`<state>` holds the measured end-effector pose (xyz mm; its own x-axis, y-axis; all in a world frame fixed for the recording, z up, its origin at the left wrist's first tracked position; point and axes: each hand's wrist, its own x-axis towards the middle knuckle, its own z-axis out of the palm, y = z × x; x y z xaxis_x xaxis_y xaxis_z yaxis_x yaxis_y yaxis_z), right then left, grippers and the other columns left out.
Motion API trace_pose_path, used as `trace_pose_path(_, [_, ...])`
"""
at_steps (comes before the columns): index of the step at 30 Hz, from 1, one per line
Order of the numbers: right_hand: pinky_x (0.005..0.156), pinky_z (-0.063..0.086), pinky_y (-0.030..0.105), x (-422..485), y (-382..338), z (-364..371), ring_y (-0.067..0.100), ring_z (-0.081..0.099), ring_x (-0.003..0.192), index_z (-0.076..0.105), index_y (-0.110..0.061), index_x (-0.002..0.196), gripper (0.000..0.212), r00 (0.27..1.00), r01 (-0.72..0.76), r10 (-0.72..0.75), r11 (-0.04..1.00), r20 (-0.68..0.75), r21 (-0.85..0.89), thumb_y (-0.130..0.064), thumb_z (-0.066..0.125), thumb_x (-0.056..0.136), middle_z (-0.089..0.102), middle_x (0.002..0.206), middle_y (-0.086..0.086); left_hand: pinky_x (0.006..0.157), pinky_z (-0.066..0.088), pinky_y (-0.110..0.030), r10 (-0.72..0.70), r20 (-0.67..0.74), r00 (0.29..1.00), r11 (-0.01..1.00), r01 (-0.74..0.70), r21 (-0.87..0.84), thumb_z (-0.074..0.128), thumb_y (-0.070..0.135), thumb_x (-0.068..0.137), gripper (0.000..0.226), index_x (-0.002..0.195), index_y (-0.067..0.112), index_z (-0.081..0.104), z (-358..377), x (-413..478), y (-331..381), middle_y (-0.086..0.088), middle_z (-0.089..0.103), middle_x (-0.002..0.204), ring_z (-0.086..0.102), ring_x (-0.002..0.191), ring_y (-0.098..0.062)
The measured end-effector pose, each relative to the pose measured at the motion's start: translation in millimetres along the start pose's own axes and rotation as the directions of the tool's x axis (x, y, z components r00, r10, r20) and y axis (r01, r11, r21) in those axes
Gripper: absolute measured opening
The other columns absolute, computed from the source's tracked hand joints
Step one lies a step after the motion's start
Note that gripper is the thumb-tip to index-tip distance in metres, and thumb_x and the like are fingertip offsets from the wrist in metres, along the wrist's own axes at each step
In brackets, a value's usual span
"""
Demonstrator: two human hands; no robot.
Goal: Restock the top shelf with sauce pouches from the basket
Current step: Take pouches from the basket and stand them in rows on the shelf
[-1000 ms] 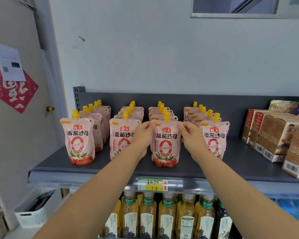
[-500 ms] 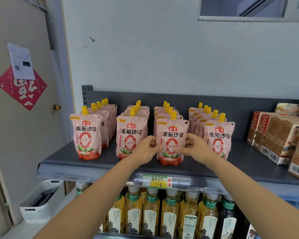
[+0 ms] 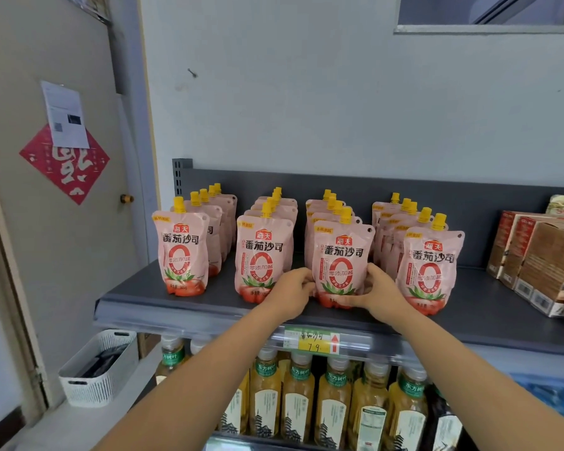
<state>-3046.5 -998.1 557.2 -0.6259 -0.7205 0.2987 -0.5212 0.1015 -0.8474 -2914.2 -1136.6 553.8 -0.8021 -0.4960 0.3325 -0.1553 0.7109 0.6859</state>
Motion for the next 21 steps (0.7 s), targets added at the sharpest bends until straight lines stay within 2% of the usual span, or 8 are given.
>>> trace_pose_path(3, [0.077,0.048,0.019,0,-2,0,0.013,0.058,0.103,0.05,-0.013,0.115,0.066,1.0,-0.011,0.012,1.0,0.014,-0.007,-0.009,0.087,0.062,0.062,0.116,0.0,0.068,0.045,-0.019,-0.001,-0.062,0.998,0.999,0.003,0.036,0.049,0.006,0.096,0.013,0.086,0.012,0.055,1,1,-1,0.004,0.058,0.075,0.057,0.073,-0.012])
trace_pose_path(7, [0.071,0.047,0.015,-3,-6,0,0.005,0.056,0.095,0.046,-0.011,0.121,0.07,0.999,-0.038,0.039,0.999,0.026,-0.012,-0.007,0.086,0.063,0.059,0.122,0.004,0.078,0.049,-0.033,0.017,-0.077,0.997,0.994,-0.008,0.109,0.046,0.009,0.096,0.016,0.084,0.015,0.055,4,0,0,-0.002,0.06,0.082,0.058,0.082,-0.021])
trace_pose_path(10, [0.087,0.049,0.032,-15,-14,4,0.018,0.054,0.106,0.034,-0.01,0.137,0.094,0.984,-0.054,0.035,0.993,-0.172,-0.107,-0.018,0.088,0.062,0.051,0.128,0.009,0.081,0.05,-0.033,0.08,-0.119,0.99,0.986,-0.061,0.157,0.05,0.012,0.095,0.013,0.094,0.013,0.063,-3,-9,0,-0.003,0.065,0.09,0.059,0.085,-0.018])
trace_pose_path(11, [0.093,0.048,0.037,-20,-15,4,0.021,0.05,0.113,0.032,-0.01,0.139,0.096,0.956,-0.037,-0.013,0.986,-0.294,-0.163,-0.022,0.088,0.063,0.046,0.13,0.01,0.08,0.05,-0.031,0.15,-0.157,0.976,0.977,-0.122,0.173,0.052,0.014,0.095,0.013,0.098,0.013,0.064,-7,-15,-1,-0.002,0.067,0.094,0.059,0.086,-0.015])
trace_pose_path(13, [0.096,0.046,0.036,-32,-21,7,0.017,0.047,0.112,0.038,-0.01,0.134,0.078,0.856,0.098,-0.239,0.946,-0.459,-0.309,-0.022,0.083,0.071,0.045,0.126,0.006,0.076,0.047,-0.023,0.362,-0.268,0.893,0.927,-0.312,0.21,0.056,0.015,0.094,0.01,0.102,0.012,0.062,-20,-28,-2,0.005,0.063,0.095,0.055,0.084,-0.006])
trace_pose_path(15, [0.085,0.047,0.027,-40,-34,16,0.006,0.051,0.095,0.049,-0.015,0.122,0.049,0.832,0.246,-0.391,0.896,-0.393,-0.369,-0.014,0.073,0.08,0.052,0.109,-0.005,0.081,0.04,-0.013,0.46,-0.413,0.786,0.887,-0.392,0.242,0.062,0.012,0.09,0.018,0.108,0.01,0.057,-38,-41,-3,0.008,0.052,0.101,0.046,0.09,-0.001])
trace_pose_path(18, [0.069,0.045,0.013,-38,-53,46,0.004,0.055,0.079,0.055,-0.021,0.11,0.024,0.934,0.272,-0.321,0.923,-0.155,-0.274,-0.012,0.062,0.089,0.056,0.091,-0.011,0.097,0.038,-0.021,0.29,-0.625,0.725,0.954,-0.27,0.13,0.066,0.01,0.086,0.043,0.123,0.009,0.045,-62,-46,-17,0.002,0.043,0.118,0.043,0.111,-0.011])
trace_pose_path(21, [0.075,0.04,0.012,-24,-62,80,0.008,0.053,0.085,0.054,-0.015,0.121,0.028,0.975,0.201,-0.216,0.956,-0.051,-0.211,-0.015,0.057,0.094,0.056,0.101,-0.005,0.101,0.035,-0.026,0.009,-0.601,0.799,0.998,-0.049,-0.049,0.071,0.022,0.084,0.061,0.132,0.009,0.035,-80,-44,-36,0.003,0.035,0.127,0.038,0.119,-0.011])
